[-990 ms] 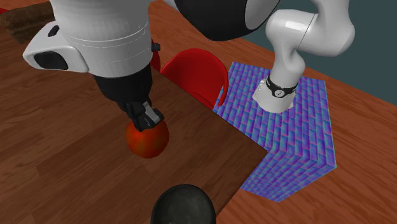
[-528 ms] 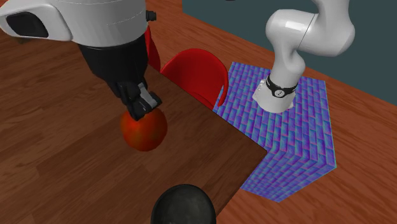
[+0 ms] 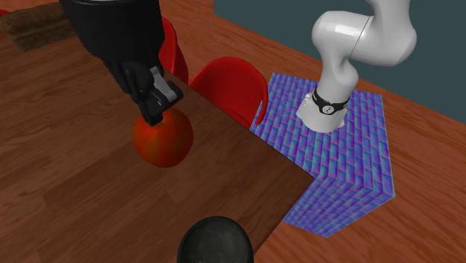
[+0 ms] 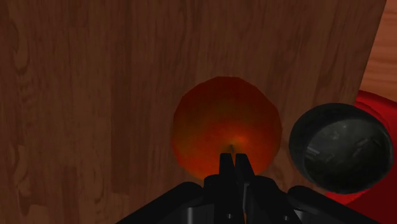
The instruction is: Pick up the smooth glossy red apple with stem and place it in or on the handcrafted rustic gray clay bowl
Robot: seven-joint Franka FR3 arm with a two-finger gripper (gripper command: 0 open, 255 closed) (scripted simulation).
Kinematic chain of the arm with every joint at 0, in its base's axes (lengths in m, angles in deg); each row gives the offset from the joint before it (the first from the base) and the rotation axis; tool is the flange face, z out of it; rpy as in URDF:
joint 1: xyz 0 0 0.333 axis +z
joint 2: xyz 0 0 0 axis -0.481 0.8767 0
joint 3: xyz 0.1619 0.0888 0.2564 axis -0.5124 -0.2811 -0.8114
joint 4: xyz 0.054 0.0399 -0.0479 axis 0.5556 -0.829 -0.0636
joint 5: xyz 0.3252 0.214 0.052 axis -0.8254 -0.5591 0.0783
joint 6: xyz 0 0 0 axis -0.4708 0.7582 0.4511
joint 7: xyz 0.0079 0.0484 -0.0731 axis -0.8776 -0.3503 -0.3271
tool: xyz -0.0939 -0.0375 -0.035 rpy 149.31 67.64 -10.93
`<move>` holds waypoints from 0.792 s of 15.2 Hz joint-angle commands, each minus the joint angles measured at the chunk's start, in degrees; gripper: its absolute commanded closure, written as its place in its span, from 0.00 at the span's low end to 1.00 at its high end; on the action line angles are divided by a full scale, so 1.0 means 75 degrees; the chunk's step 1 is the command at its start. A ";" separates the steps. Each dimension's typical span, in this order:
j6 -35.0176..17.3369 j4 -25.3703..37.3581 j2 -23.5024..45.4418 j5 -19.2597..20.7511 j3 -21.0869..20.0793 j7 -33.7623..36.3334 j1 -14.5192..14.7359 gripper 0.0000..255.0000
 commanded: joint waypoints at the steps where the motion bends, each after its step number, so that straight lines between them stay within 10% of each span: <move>1: 0.0210 0.0221 0.0012 -0.0009 0.0006 -0.0035 -0.0006 1.00; 12: 0.1765 0.2768 0.1160 -0.0246 -0.0542 0.1023 0.0613 1.00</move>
